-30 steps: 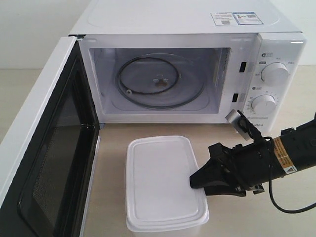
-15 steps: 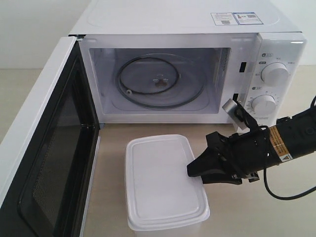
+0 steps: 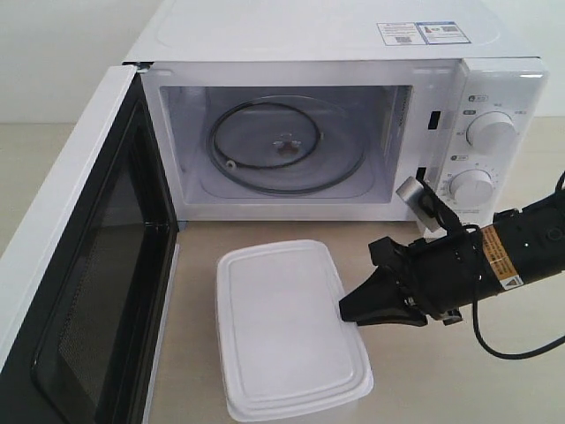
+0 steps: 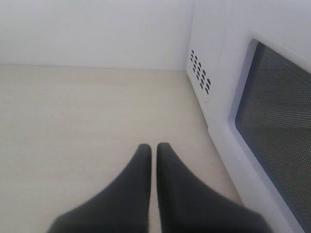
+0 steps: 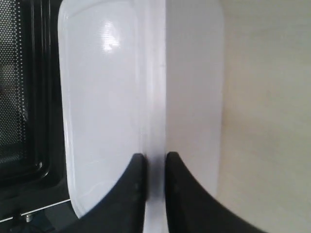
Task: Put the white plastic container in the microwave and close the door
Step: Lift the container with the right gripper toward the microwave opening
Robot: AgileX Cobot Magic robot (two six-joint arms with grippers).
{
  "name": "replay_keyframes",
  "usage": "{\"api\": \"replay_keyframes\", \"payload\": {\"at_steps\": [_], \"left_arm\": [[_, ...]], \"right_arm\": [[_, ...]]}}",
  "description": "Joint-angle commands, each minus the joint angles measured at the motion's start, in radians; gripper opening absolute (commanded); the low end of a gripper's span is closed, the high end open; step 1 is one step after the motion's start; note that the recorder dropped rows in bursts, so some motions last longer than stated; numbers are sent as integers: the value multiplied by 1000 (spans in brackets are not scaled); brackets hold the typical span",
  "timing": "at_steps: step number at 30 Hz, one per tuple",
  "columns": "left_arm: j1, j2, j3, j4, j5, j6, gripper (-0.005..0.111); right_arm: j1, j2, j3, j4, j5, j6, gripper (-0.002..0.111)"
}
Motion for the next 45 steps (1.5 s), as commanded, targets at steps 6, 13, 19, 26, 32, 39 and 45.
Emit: {"api": "replay_keyframes", "payload": {"at_steps": [6,13,19,26,32,39,45], "left_arm": [[3,-3,4,0,3,1,4],[3,-3,4,0,3,1,4],[3,-3,4,0,3,1,4],[3,-3,4,0,3,1,4],[3,-3,4,0,3,1,4],[3,-3,4,0,3,1,4],[3,-3,4,0,3,1,4]], "right_arm": [[-1,1,-6,-3,-12,-43,5],[-1,1,-6,-3,-12,-58,0],[-1,-1,-6,-3,-6,-68,0],[-1,-107,13,77,27,-111,0],[-1,-148,119,294,34,-234,0],[-1,-148,209,517,-86,-359,0],[0,-148,245,659,-111,-386,0]]}}
